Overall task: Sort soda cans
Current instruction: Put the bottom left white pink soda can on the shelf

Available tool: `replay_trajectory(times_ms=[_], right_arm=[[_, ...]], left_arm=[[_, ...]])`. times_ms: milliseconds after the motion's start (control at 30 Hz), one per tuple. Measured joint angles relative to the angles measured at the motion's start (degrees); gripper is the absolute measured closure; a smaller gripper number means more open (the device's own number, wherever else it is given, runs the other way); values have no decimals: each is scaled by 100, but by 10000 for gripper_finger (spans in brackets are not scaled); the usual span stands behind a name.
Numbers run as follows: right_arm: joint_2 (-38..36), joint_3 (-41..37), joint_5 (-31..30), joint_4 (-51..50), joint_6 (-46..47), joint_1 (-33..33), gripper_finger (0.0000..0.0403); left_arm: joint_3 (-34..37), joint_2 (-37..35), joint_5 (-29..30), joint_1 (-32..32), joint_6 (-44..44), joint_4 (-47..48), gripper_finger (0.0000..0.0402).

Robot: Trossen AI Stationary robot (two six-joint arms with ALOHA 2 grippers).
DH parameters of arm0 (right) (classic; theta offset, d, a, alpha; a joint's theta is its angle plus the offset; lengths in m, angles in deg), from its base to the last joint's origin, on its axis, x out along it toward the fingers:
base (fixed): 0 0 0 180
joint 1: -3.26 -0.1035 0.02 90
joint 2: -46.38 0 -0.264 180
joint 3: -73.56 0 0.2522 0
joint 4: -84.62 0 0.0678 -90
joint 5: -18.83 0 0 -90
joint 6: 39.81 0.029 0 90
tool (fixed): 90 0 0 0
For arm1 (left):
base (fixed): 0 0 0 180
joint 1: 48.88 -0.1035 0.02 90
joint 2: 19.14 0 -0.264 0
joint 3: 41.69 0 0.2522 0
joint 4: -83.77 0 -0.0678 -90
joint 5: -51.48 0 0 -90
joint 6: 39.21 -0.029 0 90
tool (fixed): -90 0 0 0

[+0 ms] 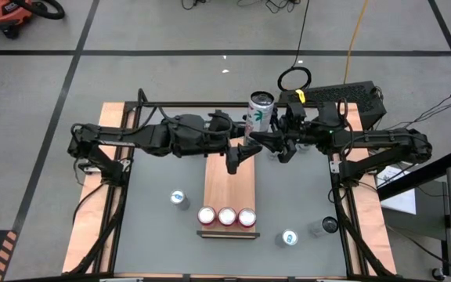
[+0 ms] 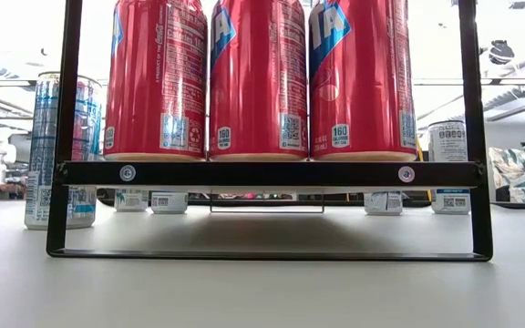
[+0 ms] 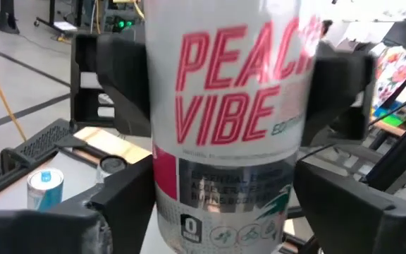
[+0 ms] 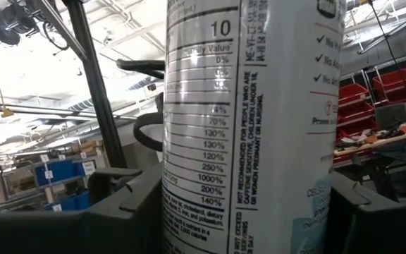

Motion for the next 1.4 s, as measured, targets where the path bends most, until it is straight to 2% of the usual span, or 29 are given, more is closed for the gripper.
replay_trajectory(times_ms=[600, 1167, 1400], right_arm=[[-2, 2, -7, -33, 4, 2, 179], [-2, 2, -7, -65, 49, 2, 179], [-15, 7, -24, -79, 383, 4, 178]], left_arm=[[0, 140, 12, -91, -13, -6, 150], [0, 138, 15, -98, 37, -11, 156], [0, 114, 16, -102, 118, -11, 157]])
